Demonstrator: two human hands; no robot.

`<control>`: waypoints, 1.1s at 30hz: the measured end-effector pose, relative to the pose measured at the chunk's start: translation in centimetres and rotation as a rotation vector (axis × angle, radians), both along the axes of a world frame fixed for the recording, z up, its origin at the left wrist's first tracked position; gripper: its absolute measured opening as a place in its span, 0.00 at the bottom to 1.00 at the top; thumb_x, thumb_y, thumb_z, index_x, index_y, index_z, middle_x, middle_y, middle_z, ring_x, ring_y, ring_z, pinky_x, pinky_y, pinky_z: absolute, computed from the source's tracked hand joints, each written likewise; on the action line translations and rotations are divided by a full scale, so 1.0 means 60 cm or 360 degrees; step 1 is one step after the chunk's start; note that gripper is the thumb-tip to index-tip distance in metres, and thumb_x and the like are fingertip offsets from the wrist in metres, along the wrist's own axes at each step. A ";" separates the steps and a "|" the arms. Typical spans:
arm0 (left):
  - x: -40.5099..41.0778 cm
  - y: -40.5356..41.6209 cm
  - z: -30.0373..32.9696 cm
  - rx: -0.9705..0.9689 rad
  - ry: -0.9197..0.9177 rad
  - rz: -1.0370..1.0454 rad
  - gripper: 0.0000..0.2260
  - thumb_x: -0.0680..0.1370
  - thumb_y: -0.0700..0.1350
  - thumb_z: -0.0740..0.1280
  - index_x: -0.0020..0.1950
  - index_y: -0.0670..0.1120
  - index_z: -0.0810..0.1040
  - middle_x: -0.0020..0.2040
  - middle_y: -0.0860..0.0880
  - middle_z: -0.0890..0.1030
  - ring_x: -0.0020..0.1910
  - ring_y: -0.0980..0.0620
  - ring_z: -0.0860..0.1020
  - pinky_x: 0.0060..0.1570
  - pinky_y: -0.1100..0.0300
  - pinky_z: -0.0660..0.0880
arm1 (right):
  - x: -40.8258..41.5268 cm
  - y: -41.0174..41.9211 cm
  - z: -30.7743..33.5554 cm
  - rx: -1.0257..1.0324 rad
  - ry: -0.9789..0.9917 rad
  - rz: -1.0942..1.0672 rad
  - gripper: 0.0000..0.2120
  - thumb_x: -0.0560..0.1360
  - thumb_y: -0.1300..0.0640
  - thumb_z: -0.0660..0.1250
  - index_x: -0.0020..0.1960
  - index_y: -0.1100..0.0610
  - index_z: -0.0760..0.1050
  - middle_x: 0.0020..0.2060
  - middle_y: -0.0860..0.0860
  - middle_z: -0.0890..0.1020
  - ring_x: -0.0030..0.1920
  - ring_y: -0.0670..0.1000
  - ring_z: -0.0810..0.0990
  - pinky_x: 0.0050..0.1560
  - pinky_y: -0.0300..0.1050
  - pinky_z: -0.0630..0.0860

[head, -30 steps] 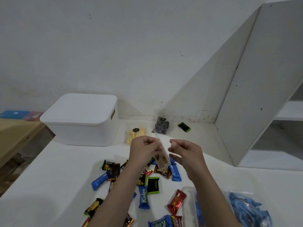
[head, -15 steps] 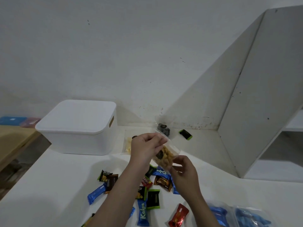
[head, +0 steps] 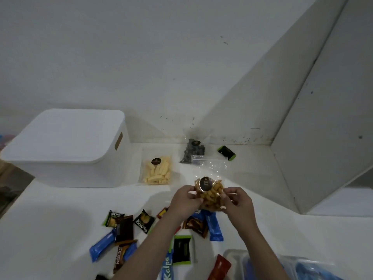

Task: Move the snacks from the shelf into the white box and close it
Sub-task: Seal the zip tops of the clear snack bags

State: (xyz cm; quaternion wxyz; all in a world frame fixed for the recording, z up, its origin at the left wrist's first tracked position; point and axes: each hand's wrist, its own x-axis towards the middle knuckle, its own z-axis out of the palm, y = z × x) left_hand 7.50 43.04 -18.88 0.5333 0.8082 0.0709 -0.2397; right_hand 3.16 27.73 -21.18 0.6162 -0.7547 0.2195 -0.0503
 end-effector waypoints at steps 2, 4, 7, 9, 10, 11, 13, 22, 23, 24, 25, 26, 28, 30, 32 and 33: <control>0.024 -0.024 -0.016 0.0109 -0.0038 -0.0059 0.16 0.75 0.40 0.68 0.61 0.44 0.73 0.51 0.46 0.79 0.48 0.50 0.79 0.47 0.57 0.79 | 0.021 -0.016 -0.016 -0.0092 0.0057 -0.0084 0.05 0.75 0.62 0.65 0.44 0.54 0.76 0.43 0.49 0.81 0.48 0.51 0.80 0.47 0.53 0.80; 0.047 -0.049 -0.034 0.0198 -0.0047 -0.0142 0.18 0.75 0.41 0.68 0.64 0.44 0.72 0.55 0.46 0.79 0.53 0.48 0.78 0.53 0.56 0.77 | 0.042 -0.032 -0.028 -0.0189 0.0126 -0.0135 0.03 0.75 0.62 0.65 0.45 0.55 0.75 0.43 0.47 0.79 0.49 0.50 0.78 0.45 0.43 0.76; 0.076 -0.085 -0.058 0.0252 -0.0034 -0.0255 0.21 0.76 0.42 0.67 0.68 0.43 0.70 0.59 0.45 0.78 0.57 0.49 0.76 0.53 0.62 0.72 | 0.072 -0.057 -0.045 -0.0225 0.0336 -0.0164 0.06 0.75 0.61 0.65 0.52 0.57 0.74 0.45 0.50 0.78 0.48 0.52 0.77 0.45 0.41 0.72; 0.094 -0.106 -0.072 0.0261 -0.0049 -0.0323 0.20 0.77 0.42 0.66 0.69 0.43 0.70 0.61 0.44 0.77 0.59 0.48 0.75 0.53 0.63 0.70 | 0.089 -0.072 -0.057 -0.0245 0.0453 -0.0164 0.10 0.74 0.60 0.66 0.55 0.59 0.73 0.45 0.52 0.78 0.48 0.53 0.78 0.46 0.44 0.74; 0.101 -0.115 -0.080 0.0274 -0.0051 -0.0360 0.19 0.77 0.41 0.65 0.68 0.42 0.71 0.61 0.44 0.78 0.59 0.48 0.75 0.53 0.63 0.70 | 0.097 -0.079 -0.063 -0.0258 0.0492 -0.0155 0.11 0.74 0.60 0.66 0.56 0.59 0.73 0.46 0.53 0.78 0.48 0.54 0.78 0.47 0.45 0.74; 0.107 -0.123 -0.087 0.0295 -0.0038 -0.0389 0.17 0.77 0.41 0.64 0.66 0.42 0.73 0.60 0.44 0.78 0.59 0.48 0.76 0.52 0.62 0.71 | 0.104 -0.085 -0.069 -0.0290 0.0536 -0.0131 0.11 0.73 0.60 0.66 0.55 0.59 0.73 0.45 0.53 0.78 0.48 0.54 0.78 0.46 0.45 0.74; 0.120 -0.134 -0.104 0.0347 -0.0016 -0.0457 0.15 0.76 0.41 0.63 0.62 0.40 0.75 0.58 0.42 0.79 0.57 0.46 0.77 0.52 0.61 0.72 | 0.117 -0.094 -0.073 -0.0402 0.0631 -0.0042 0.06 0.73 0.60 0.65 0.49 0.60 0.73 0.41 0.53 0.77 0.46 0.54 0.77 0.41 0.43 0.72; 0.242 -0.102 -0.137 0.0571 -0.0575 0.0084 0.20 0.74 0.43 0.67 0.65 0.42 0.72 0.62 0.40 0.72 0.62 0.42 0.70 0.60 0.55 0.70 | 0.226 -0.060 -0.063 -0.0677 0.0127 -0.0147 0.22 0.77 0.58 0.63 0.69 0.63 0.67 0.63 0.58 0.73 0.62 0.55 0.73 0.56 0.38 0.66; 0.261 -0.097 -0.135 0.0613 -0.0600 0.0177 0.21 0.74 0.43 0.67 0.65 0.41 0.71 0.61 0.39 0.71 0.62 0.40 0.69 0.61 0.53 0.70 | 0.248 -0.050 -0.066 -0.0616 0.0098 -0.0092 0.22 0.77 0.58 0.63 0.69 0.62 0.67 0.63 0.57 0.73 0.63 0.54 0.73 0.59 0.39 0.66; 0.279 -0.091 -0.133 0.0635 -0.0576 0.0254 0.22 0.74 0.43 0.67 0.67 0.41 0.69 0.63 0.39 0.70 0.63 0.39 0.69 0.62 0.51 0.70 | 0.270 -0.041 -0.069 -0.0526 0.0122 -0.0034 0.22 0.77 0.57 0.63 0.69 0.61 0.67 0.65 0.56 0.73 0.64 0.53 0.72 0.61 0.41 0.67; 0.295 -0.087 -0.132 0.0637 -0.0516 0.0303 0.25 0.74 0.44 0.67 0.70 0.41 0.65 0.66 0.39 0.67 0.65 0.39 0.68 0.63 0.49 0.69 | 0.291 -0.033 -0.071 -0.0404 0.0199 0.0021 0.23 0.77 0.56 0.63 0.70 0.60 0.65 0.66 0.56 0.72 0.65 0.53 0.72 0.62 0.42 0.67; 0.310 -0.084 -0.134 0.0617 -0.0455 0.0318 0.28 0.75 0.44 0.66 0.72 0.41 0.62 0.69 0.40 0.65 0.67 0.39 0.67 0.64 0.49 0.68 | 0.311 -0.026 -0.074 -0.0266 0.0291 0.0069 0.25 0.77 0.56 0.63 0.72 0.60 0.63 0.68 0.55 0.71 0.66 0.53 0.71 0.62 0.42 0.67; 0.333 -0.084 -0.141 0.0544 -0.0321 0.0286 0.30 0.76 0.43 0.65 0.75 0.40 0.57 0.71 0.41 0.65 0.68 0.40 0.67 0.64 0.51 0.68 | 0.343 -0.021 -0.085 -0.0027 0.0453 0.0148 0.28 0.77 0.56 0.62 0.74 0.59 0.58 0.71 0.55 0.68 0.68 0.54 0.70 0.63 0.43 0.67; 0.348 -0.085 -0.147 0.0459 -0.0231 0.0295 0.29 0.75 0.40 0.64 0.74 0.40 0.57 0.65 0.41 0.71 0.64 0.41 0.71 0.59 0.55 0.70 | 0.365 -0.017 -0.094 0.0038 0.0506 0.0190 0.29 0.77 0.57 0.62 0.75 0.59 0.56 0.71 0.55 0.67 0.69 0.54 0.69 0.64 0.44 0.67; 0.356 -0.077 -0.145 0.0362 -0.0198 0.0389 0.28 0.75 0.40 0.64 0.74 0.41 0.58 0.54 0.46 0.75 0.57 0.43 0.75 0.53 0.57 0.71 | 0.375 -0.007 -0.090 0.0028 0.0486 0.0174 0.25 0.78 0.58 0.62 0.73 0.59 0.61 0.66 0.55 0.73 0.65 0.53 0.72 0.60 0.42 0.68; 0.353 -0.075 -0.140 0.0321 -0.0206 0.0433 0.28 0.76 0.41 0.64 0.74 0.42 0.59 0.51 0.47 0.75 0.55 0.44 0.76 0.52 0.57 0.72 | 0.374 -0.005 -0.087 0.0015 0.0455 0.0146 0.23 0.78 0.58 0.62 0.72 0.58 0.63 0.62 0.54 0.76 0.61 0.52 0.74 0.57 0.41 0.69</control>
